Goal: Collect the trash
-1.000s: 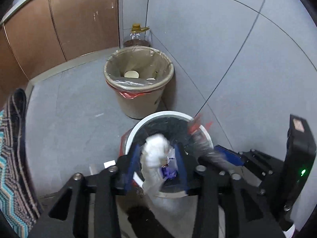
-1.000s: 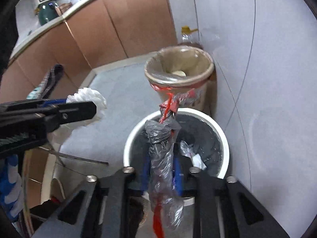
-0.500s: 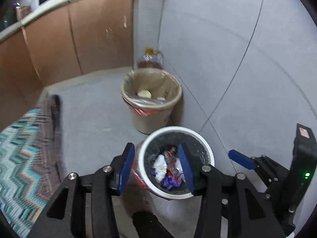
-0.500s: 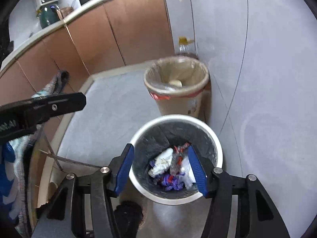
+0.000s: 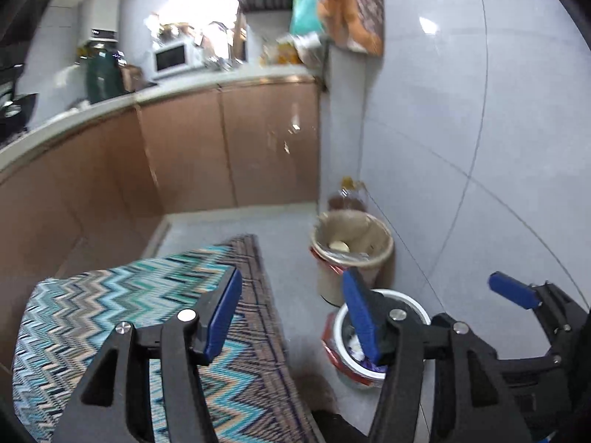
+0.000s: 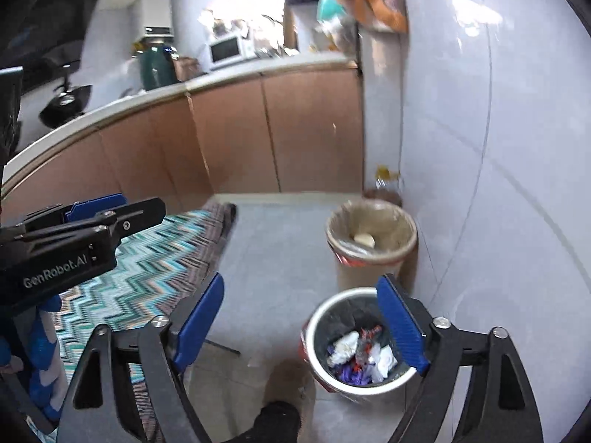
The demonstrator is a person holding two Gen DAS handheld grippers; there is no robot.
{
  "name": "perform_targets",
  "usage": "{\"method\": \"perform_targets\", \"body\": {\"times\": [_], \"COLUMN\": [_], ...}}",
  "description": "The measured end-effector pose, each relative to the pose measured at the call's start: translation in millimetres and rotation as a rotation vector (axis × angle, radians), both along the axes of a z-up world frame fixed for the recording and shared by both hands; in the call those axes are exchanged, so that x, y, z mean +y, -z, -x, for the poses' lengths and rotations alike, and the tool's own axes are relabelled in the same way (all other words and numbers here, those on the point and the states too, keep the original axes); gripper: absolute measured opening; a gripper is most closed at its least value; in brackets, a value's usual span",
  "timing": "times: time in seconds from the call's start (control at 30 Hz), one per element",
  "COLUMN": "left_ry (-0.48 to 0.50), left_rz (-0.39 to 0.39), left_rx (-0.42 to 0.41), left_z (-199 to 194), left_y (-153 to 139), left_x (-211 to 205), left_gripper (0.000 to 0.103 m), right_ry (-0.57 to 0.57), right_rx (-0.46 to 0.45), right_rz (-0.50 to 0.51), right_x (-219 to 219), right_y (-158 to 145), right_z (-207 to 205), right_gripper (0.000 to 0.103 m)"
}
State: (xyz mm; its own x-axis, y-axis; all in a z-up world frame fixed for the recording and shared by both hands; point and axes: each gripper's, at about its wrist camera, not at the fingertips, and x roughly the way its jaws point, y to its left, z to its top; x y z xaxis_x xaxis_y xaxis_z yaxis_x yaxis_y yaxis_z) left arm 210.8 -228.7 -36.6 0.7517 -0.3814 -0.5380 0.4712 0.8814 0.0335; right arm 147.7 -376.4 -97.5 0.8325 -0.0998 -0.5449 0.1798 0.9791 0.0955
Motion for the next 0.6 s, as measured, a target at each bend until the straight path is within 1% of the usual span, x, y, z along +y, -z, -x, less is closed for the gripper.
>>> {"method": "perform_targets", "body": {"times": [0.17,0.23,0.33,0.6], "left_ry": [-0.062,-0.083,-0.12,-0.22], "left_rz": [0.027,0.034,0.052,0.075], "left_rx": [-0.072,-0.096,-0.128,-0.203], "left_z": [21.0,28.4,40.7,76.2], "left_y": [-24.4,-31.6,-42.6,-59.7], "left_x": [47.9,64.1,92.6,158.9], "left_gripper": [0.059,0.061,0.063,0.064], "right_ry": [-0.04,-0.053,-0.071,-0.136], "right_rx": [-0.054,-0.071,-0.091,-0.13], "right_rz": [0.053,0.07,0.099,0.177], "right_x": [38.3,50.9,74.1,129.8], "right_y": [-33.0,-41.7,-56.9,-78.8], "right_z": [16.4,22.8,32.2,52.6], "right_gripper": [0.096,0.097,0.103,0.103]}}
